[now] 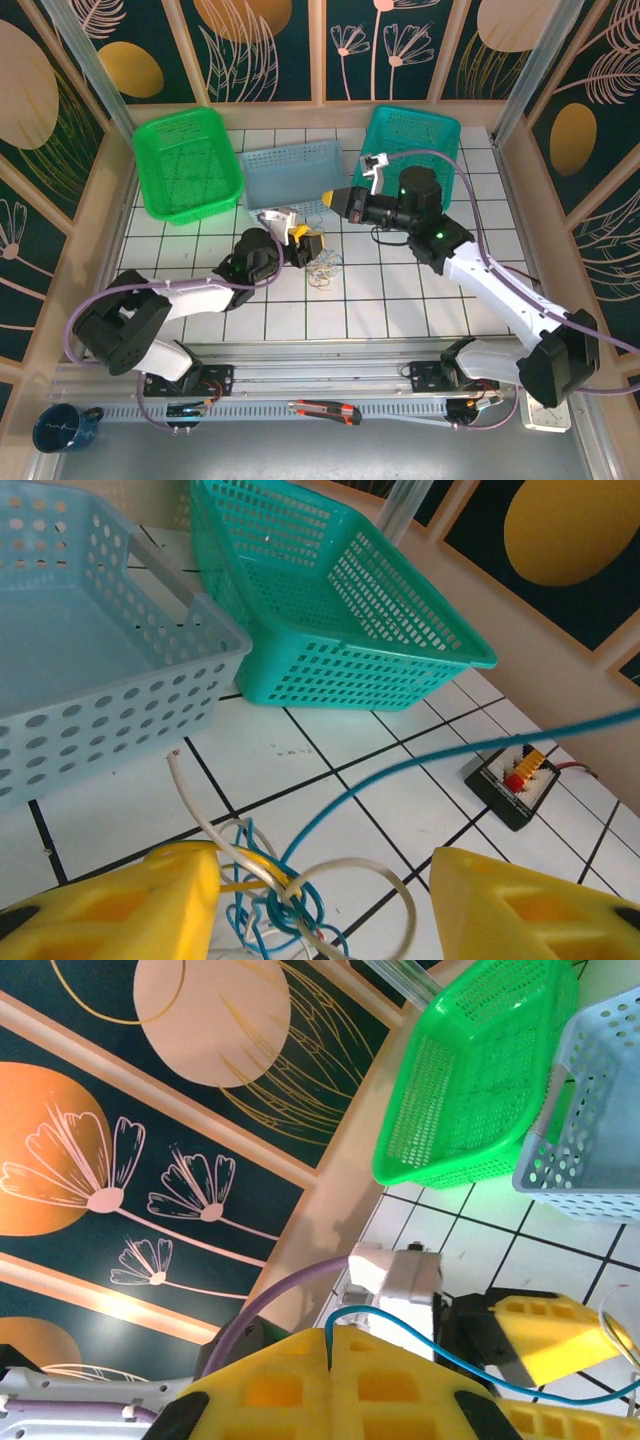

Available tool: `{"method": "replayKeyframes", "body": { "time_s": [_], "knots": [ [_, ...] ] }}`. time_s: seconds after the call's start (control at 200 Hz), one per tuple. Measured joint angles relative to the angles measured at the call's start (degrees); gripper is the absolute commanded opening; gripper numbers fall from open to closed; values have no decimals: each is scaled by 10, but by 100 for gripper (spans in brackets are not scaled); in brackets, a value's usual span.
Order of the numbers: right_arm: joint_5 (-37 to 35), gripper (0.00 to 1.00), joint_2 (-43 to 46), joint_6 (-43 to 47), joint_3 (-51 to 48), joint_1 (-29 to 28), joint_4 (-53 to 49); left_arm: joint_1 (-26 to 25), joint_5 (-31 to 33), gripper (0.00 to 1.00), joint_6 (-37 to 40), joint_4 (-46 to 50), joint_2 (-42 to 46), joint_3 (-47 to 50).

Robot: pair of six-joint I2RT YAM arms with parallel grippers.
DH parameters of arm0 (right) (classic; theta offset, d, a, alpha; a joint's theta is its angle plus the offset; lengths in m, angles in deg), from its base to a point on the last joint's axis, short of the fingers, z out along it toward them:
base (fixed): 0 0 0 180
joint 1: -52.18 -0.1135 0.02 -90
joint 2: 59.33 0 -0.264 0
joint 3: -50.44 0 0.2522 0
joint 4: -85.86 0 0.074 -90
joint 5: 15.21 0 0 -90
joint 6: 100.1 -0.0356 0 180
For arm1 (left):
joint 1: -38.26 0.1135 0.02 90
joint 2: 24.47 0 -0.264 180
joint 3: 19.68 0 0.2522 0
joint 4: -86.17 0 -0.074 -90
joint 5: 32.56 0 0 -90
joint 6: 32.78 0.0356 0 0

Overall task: Untangle the cables
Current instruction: Untie the cable from multiple cables.

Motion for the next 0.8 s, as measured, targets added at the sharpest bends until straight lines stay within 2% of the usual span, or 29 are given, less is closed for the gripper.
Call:
{"method": "replayKeyframes", "body": {
  "time_s": [0.125,0.31,0.591,0.796],
  "knots": [
    [-4,0,5,0,0,-3,-2,0,1,33,-1,-1,-21,-10],
    [-15,0,12,5,0,-2,-14,0,2,0,-6,-1,-34,-9],
    [-18,0,13,15,9,30,-38,0,3,0,-18,-25,-34,29],
    [0,0,13,17,71,76,-88,0,3,0,-27,-84,-34,39]
  ]
}}
